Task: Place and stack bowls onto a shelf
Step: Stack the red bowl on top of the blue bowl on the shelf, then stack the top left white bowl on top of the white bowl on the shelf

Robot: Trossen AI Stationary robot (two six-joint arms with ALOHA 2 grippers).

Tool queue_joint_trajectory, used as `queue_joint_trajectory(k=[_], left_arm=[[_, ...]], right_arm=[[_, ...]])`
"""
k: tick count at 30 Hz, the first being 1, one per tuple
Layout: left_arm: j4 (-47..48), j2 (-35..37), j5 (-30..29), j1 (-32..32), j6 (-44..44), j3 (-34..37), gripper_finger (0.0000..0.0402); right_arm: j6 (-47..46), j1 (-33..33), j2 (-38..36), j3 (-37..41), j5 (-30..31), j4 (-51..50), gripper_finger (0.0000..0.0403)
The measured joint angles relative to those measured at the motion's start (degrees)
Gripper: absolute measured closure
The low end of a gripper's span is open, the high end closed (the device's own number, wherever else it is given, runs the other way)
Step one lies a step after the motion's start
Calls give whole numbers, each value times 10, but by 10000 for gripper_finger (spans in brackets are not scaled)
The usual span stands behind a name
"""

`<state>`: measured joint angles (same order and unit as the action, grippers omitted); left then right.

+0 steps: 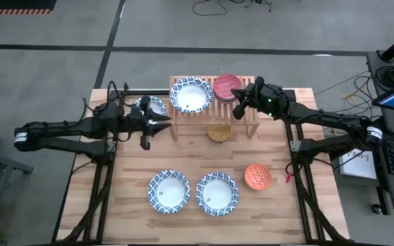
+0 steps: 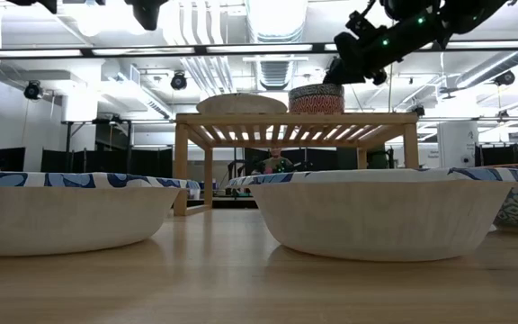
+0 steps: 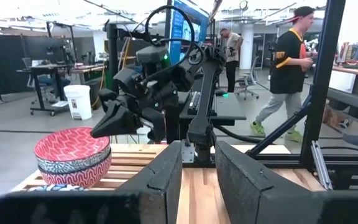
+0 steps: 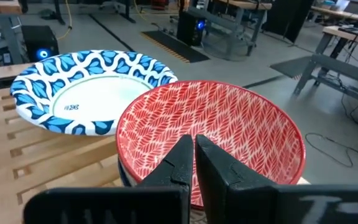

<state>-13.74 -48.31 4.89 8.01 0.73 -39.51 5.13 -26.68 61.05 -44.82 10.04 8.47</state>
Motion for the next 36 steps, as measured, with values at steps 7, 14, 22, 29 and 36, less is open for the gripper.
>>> queue_joint_trajectory(k=[7,14,22,29,36], left_arm=[[14,-12,-8,0,-26,-1,322],[136,-11,-157,0,-96,-1,322],[341,-12,-255,0,-165,-1,322],[508,-44,-324,14,-246,-11,324],[592,-116,-288,21,-287,-22,325]], right_arm=[[-8,5,-57,0,-3,-11,394],[-38,36,-136,16,-55,-64,394],[-74,115,-199,76,-88,-66,394],[-76,181,-220,107,-88,-65,394],[-60,202,-211,117,-86,-65,394]])
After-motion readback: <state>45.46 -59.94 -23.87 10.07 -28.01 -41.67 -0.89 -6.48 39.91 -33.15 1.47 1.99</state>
